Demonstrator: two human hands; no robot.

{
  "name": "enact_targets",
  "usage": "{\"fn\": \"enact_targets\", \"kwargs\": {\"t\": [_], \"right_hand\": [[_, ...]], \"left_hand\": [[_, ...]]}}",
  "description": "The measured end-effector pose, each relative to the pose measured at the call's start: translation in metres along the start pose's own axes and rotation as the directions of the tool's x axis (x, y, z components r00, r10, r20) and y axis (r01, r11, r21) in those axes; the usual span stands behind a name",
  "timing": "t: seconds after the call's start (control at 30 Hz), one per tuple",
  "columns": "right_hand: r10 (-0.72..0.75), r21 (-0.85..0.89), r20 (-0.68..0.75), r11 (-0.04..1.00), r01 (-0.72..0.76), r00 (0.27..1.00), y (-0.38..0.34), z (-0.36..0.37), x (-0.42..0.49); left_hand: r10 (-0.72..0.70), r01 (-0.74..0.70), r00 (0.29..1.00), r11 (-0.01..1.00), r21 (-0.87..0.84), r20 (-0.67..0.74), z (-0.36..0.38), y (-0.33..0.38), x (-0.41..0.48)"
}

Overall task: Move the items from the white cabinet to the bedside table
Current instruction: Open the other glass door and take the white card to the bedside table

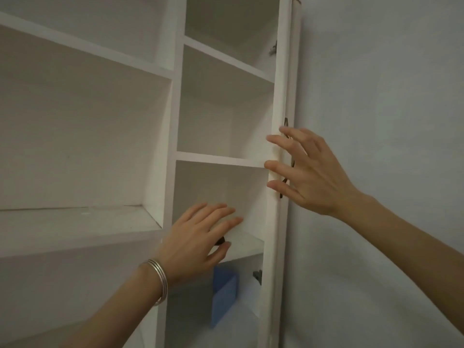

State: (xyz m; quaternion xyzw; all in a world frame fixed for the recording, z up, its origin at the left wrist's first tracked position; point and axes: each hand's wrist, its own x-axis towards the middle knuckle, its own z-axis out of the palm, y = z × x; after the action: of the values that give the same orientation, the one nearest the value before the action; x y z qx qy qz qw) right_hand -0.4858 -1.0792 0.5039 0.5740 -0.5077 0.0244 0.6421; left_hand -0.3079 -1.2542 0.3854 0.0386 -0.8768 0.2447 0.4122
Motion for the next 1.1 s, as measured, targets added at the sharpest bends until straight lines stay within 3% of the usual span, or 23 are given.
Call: {"fn": "enact_targets", "kwargs": {"t": [0.17, 0.37, 0.5, 0.6, 0.67, 0.83, 0.97, 1.1], "right_hand": [[-0.098, 0.057, 0.106, 0.994, 0.092, 0.99, 0.032, -0.02, -0.031], [0.057, 0.059, 0.162, 0.996, -0.067, 0.985, 0.067, -0.032, -0.081], [0.215, -0.008, 0.244, 0.975, -0.22, 0.946, 0.072, -0.032, -0.116], [0.122, 0.037, 0.358, 0.989, -0.144, 0.926, 0.044, -0.015, -0.138], [0.068, 0.071, 0.465, 0.991, -0.114, 0.882, 0.026, 0.0, -0.155], [0.266, 0.058, 0.596, 0.927, -0.371, 0.757, 0.041, 0.012, -0.208], [0.248, 0.044, 0.623, 0.936, -0.349, 0.742, 0.061, 0.021, -0.238], [0.168, 0.058, 0.605, 0.966, -0.253, 0.778, 0.062, 0.032, -0.246]], "left_hand": [[-0.009, 0.009, 0.999, 1.0, 0.014, 0.035, -0.016, 0.037, 0.001], [-0.009, 0.009, 0.999, 1.0, -0.003, 0.035, -0.017, 0.064, 0.007], [0.019, -0.018, 0.999, 0.999, -0.04, 0.032, -0.002, 0.074, 0.019], [0.035, -0.032, 0.999, 0.996, -0.085, 0.037, 0.011, 0.087, 0.033], [0.06, -0.055, 0.997, 0.993, -0.105, 0.05, 0.021, 0.098, 0.038], [0.045, -0.035, 0.996, 0.991, -0.13, 0.075, 0.046, 0.114, 0.037], [-0.008, 0.021, 0.994, 0.993, -0.12, 0.108, 0.064, 0.127, 0.039], [-0.067, 0.083, 0.985, 0.992, -0.096, 0.161, 0.084, 0.143, 0.043]]}}
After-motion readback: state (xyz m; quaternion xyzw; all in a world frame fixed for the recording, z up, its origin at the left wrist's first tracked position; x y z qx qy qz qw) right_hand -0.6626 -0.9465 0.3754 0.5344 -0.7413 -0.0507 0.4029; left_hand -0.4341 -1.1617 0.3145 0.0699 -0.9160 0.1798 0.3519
